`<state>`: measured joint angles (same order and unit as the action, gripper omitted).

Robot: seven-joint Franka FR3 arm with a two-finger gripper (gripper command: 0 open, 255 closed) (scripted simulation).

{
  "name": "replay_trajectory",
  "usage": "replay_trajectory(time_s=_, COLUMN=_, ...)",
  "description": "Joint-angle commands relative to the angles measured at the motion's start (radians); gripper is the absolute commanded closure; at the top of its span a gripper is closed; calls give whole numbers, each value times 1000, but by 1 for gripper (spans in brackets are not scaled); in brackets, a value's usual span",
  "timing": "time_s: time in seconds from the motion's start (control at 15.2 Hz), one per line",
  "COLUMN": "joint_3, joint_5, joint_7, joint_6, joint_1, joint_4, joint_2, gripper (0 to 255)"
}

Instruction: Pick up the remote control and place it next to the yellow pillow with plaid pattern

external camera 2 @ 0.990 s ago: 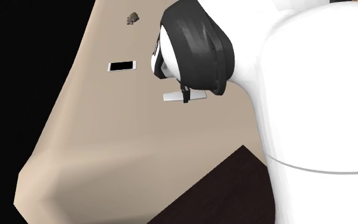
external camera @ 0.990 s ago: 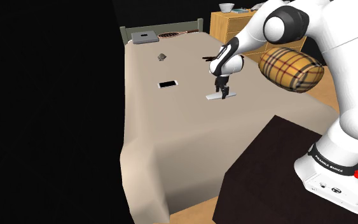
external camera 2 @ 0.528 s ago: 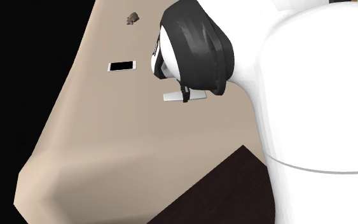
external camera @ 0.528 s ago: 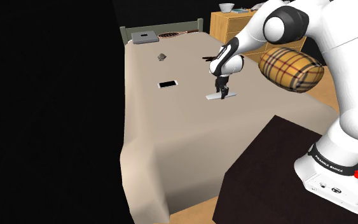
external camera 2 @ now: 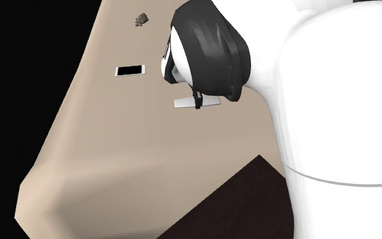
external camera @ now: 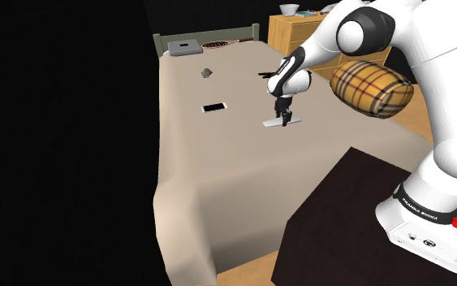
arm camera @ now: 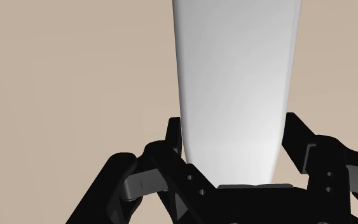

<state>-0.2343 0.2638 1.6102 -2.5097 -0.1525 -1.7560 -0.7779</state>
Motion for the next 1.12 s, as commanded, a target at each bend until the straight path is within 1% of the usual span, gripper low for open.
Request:
replay_trajectory(time_s=0.0, joint_3=-4, joint_5=-4, joint_7=-2, joint_6=10, joint_1=3, joint_4=-6, joint_2=17, gripper=255)
replay_trajectory(time_s=1.06, joint_3=-48, joint_5=-50, joint_7=-29, joint_6=142, joint_1=35, joint_4=-36, joint_2=179, gripper=255)
